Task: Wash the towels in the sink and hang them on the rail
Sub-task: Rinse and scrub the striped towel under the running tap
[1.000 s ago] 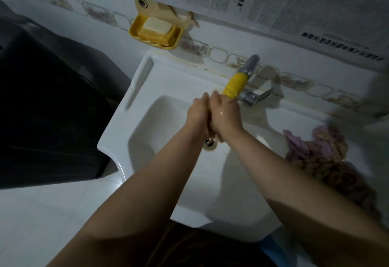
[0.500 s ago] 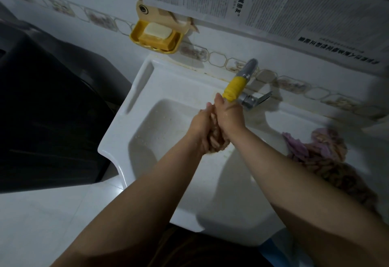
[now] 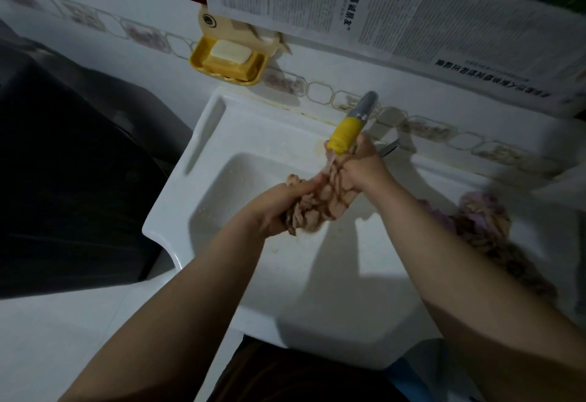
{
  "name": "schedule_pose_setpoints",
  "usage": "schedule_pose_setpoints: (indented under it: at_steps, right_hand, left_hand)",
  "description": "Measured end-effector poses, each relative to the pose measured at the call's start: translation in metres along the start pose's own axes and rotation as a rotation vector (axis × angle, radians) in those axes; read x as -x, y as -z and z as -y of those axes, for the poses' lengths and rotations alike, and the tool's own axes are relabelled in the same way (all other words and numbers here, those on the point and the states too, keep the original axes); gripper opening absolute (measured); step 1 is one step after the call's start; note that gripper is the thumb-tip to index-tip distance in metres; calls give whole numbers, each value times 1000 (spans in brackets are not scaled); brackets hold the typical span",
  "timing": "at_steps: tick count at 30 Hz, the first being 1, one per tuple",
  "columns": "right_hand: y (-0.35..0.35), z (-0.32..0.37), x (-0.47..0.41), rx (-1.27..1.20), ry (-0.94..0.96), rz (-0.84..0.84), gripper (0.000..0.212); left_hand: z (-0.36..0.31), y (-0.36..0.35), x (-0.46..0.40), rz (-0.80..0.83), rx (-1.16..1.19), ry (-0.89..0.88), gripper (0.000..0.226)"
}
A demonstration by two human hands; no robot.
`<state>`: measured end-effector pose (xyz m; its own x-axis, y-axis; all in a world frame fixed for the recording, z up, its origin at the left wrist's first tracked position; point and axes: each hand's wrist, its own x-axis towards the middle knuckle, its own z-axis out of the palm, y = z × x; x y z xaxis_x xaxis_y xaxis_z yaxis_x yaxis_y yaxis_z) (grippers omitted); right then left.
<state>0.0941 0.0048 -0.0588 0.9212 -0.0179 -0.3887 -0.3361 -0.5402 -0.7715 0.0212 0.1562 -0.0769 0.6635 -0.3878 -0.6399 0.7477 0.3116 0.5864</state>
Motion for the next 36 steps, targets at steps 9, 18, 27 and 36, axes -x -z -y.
schedule_pose_setpoints:
  at_steps: [9,18,27,36]
  right_hand:
    - [12,-14,12,-64,109,410,74]
    - [7,-14,33,-402,-221,404,29]
    - [-24,11,57,-453,-181,333,35]
    - [-33,19,49,273,14,-27,49]
  left_hand:
    - [1,27,7,96,143,-195,47]
    - [9,26,5,-72,158,-326,42]
    - [20,-4,-9,-336,468,-127,30]
    - [10,-47,-20,-542,24,-113,33]
